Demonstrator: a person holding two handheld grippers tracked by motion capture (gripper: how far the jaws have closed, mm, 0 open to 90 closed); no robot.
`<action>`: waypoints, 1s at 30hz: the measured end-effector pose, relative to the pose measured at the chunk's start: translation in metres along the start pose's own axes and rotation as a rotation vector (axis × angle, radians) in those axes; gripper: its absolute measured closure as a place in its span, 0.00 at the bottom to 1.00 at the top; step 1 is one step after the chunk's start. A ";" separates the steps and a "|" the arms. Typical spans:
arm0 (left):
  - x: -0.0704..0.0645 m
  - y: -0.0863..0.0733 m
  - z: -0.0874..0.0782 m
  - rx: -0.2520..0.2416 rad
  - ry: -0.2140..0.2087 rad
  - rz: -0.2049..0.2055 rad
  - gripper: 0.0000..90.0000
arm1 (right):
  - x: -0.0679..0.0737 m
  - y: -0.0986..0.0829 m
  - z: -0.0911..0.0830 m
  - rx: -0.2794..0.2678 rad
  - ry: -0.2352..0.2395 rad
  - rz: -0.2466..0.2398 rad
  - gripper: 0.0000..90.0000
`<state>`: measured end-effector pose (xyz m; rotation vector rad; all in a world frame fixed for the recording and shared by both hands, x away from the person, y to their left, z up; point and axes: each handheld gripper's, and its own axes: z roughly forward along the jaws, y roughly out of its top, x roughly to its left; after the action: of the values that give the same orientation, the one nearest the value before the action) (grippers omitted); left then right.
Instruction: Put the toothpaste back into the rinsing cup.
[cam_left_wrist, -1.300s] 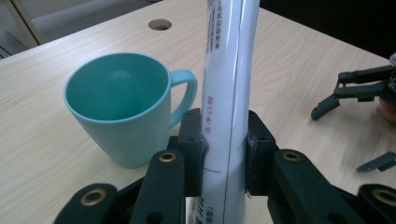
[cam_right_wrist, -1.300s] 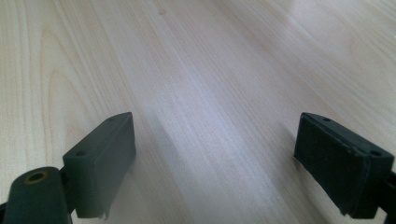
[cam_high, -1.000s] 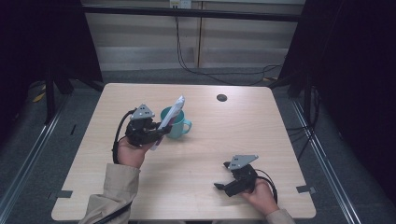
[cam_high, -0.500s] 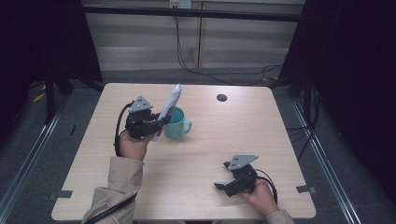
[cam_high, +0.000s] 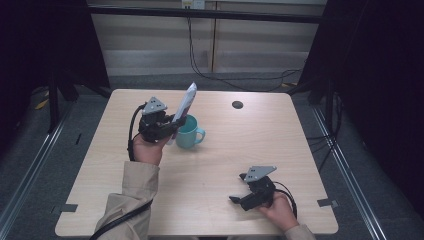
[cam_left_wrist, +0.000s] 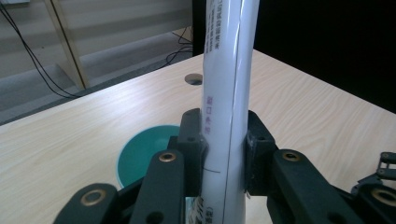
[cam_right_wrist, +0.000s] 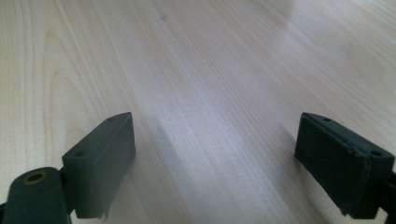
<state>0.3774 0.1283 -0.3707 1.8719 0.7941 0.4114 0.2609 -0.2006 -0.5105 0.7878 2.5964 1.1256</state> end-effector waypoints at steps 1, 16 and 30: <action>0.001 0.000 0.001 0.001 -0.002 -0.001 0.82 | 0.000 0.000 0.000 0.000 0.000 0.000 0.13; 0.008 0.006 0.014 -0.023 0.010 -0.018 0.82 | 0.000 0.000 0.000 0.000 0.000 0.001 0.13; 0.009 0.011 0.036 -0.040 0.006 -0.021 0.82 | 0.000 0.000 0.000 0.000 0.000 0.002 0.13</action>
<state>0.4088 0.1074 -0.3769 1.8246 0.8029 0.4171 0.2607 -0.2008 -0.5105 0.7898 2.5963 1.1261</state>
